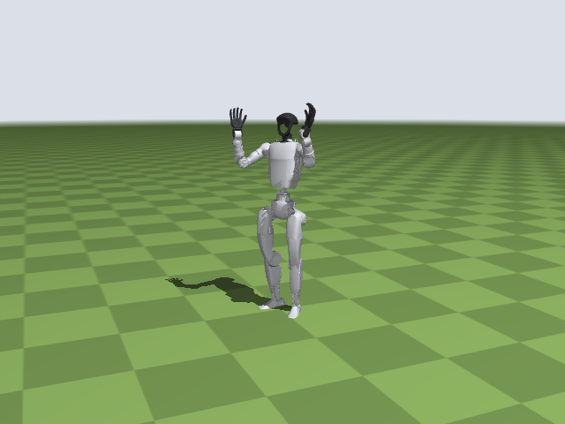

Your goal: Upper body actions

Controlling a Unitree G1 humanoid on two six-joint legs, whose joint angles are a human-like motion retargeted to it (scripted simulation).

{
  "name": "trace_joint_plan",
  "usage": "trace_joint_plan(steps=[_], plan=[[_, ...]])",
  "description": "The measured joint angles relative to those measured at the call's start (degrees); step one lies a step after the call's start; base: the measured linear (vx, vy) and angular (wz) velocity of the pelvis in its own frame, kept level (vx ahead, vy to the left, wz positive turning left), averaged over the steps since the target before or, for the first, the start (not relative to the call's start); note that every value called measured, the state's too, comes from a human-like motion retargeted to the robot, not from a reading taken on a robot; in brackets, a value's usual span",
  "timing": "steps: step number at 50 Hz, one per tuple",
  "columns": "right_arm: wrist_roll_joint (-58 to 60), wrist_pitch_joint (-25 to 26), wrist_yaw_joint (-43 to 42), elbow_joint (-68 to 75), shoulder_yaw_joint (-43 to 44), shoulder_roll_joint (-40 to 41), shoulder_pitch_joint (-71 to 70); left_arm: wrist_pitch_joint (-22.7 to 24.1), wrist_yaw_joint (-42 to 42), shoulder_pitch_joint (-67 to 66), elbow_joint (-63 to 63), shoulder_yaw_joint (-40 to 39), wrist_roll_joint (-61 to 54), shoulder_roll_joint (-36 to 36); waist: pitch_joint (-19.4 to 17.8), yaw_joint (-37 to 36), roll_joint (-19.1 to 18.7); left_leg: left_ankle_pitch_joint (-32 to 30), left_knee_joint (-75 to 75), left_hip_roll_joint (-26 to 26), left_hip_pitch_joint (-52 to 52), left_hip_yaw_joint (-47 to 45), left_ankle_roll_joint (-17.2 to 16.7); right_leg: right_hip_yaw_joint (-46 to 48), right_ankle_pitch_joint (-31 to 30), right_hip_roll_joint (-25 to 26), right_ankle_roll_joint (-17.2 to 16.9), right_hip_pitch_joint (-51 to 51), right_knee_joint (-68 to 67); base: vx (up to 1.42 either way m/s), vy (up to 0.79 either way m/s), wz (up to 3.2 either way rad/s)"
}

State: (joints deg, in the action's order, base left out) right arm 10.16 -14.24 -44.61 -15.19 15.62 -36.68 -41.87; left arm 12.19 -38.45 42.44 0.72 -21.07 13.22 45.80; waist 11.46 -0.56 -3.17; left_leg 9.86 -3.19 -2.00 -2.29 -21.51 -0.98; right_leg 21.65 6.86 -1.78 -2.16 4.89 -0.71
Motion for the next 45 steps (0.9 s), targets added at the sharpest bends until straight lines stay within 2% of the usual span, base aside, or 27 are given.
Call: trace_joint_plan(steps=[3,6,8,11,12,14,19,23,28,31,33,37,40,45], plan=[[-0.7,-4.1,1.9,-2.0,-3.7,-2.4,-1.6,3.0,3.1,2.0,-1.5,4.4,0.0,2.1,0.1,-0.3,0.0,0.1,-0.1,0.1,0.0,-0.3,0.1,-0.3,-0.1,0.0,0.1,-0.2,-0.1,0.0,0.0,0.0],[10.9,-4.3,4.5,-4.6,-4.8,-8.5,-2.2,2.9,2.1,3.1,-2.9,7.7,11.6,6.6,0.0,-0.5,-0.1,-0.1,0.4,0.2,-0.3,-0.7,0.2,-0.5,-0.2,0.0,0.1,-0.4,-0.1,0.0,0.0,0.0],[23.9,-1.2,6.7,-7.0,-4.7,-12.7,-2.1,1.5,-0.9,3.9,-4.3,9.5,24.0,9.1,0.1,-0.5,-0.2,-0.2,0.4,0.2,0.0,-0.7,0.2,-0.6,-0.3,0.0,0.0,-0.6,-0.2,0.0,0.0,0.0],[41.8,7.5,7.6,-9.9,-3.6,-16.6,-1.3,-1.3,-6.0,4.8,-6.9,10.2,40.9,11.6,0.0,-0.6,-0.2,-0.3,0.3,0.2,0.4,-0.6,0.2,-0.6,-0.4,-0.2,0.0,-1.0,-0.2,0.0,0.0,0.0],[46.6,10.3,6.9,-10.6,-3.1,-17.3,-1.0,-2.4,-7.9,4.9,-7.6,10.1,45.1,12.0,-0.1,-0.7,-0.2,-0.4,0.2,0.2,0.6,-0.6,0.3,-0.6,-0.5,-0.2,-0.1,-1.1,-0.2,0.0,0.0,0.0],[48.7,11.3,4.6,-10.4,-2.3,-17.1,-0.4,-3.5,-10.4,4.7,-8.1,9.7,46.7,11.6,-0.1,-0.8,-0.2,-0.5,0.2,0.2,0.8,-0.6,0.3,-0.6,-0.5,-0.4,-0.1,-1.4,-0.2,0.0,0.0,0.0],[34.4,5.2,2.1,-4.7,-0.4,-11.3,1.6,-4.4,-10.4,1.9,-6.4,5.2,31.1,6.4,-0.1,-1.0,-0.4,-0.6,0.3,0.3,1.2,-0.8,0.3,-1.0,-0.8,-0.6,-0.1,-2.2,-0.4,0.0,0.0,0.0],[19.4,2.3,2.3,-0.1,2.1,-5.0,2.8,-5.5,-4.4,-0.5,-4.1,1.2,8.8,1.2,-0.2,-0.7,-0.6,-0.7,0.2,0.3,1.5,-0.7,0.3,-1.0,-1.0,-0.8,-0.2,-2.5,-0.4,0.0,0.0,0.0],[1.5,-3.8,4.1,3.9,4.9,-0.8,3.6,-1.0,1.8,-2.1,-0.2,-2.3,-15.3,-1.4,-0.4,-0.4,-0.6,-0.8,0.1,0.3,1.5,-0.5,0.1,-0.6,-1.0,-1.1,-0.3,-2.4,-0.4,0.0,0.0,0.0],[-1.7,-5.1,3.0,4.2,6.1,0.1,3.9,3.2,-0.3,-2.3,0.8,-3.5,-20.2,-2.0,-0.5,-0.2,-0.5,-0.9,0.1,0.3,1.4,-0.3,0.1,-0.4,-1.0,-1.1,-0.4,-2.2,-0.4,0.0,0.0,0.0],[0.7,-4.8,1.0,3.6,6.5,-0.7,4.3,5.9,-3.2,-2.8,1.2,-4.5,-16.8,-1.2,-0.6,-0.1,-0.5,-0.9,0.1,0.3,1.3,-0.2,0.2,-0.3,-0.9,-1.1,-0.4,-2.1,-0.4,0.0,0.0,0.0],[11.8,-3.0,-1.2,0.5,4.5,-4.2,4.4,5.1,-8.1,-3.4,-0.6,-2.5,-2.1,2.2,-0.2,-0.2,-0.5,-0.9,0.1,0.4,1.4,-0.2,0.2,-0.3,-0.9,-1.1,-0.5,-2.1,-0.3,0.0,0.0,0.0],[19.5,-2.8,-1.0,-2.5,1.2,-7.2,3.3,6.0,-8.6,-2.4,-2.9,2.0,8.5,5.2,0.3,-0.2,-0.4,-0.9,0.1,0.4,1.6,0.0,0.2,-0.2,-0.8,-1.1,-0.5,-2.2,-0.3,0.0,0.0,0.0],[32.9,-1.2,-1.2,-8.2,-3.6,-11.7,0.9,4.4,-6.6,0.7,-6.4,8.2,27.5,8.9,0.6,-0.2,-0.2,-0.9,0.0,0.4,1.7,0.2,0.3,0.0,-0.7,-1.2,-0.5,-2.2,-0.4,0.0,0.0,0.0]])
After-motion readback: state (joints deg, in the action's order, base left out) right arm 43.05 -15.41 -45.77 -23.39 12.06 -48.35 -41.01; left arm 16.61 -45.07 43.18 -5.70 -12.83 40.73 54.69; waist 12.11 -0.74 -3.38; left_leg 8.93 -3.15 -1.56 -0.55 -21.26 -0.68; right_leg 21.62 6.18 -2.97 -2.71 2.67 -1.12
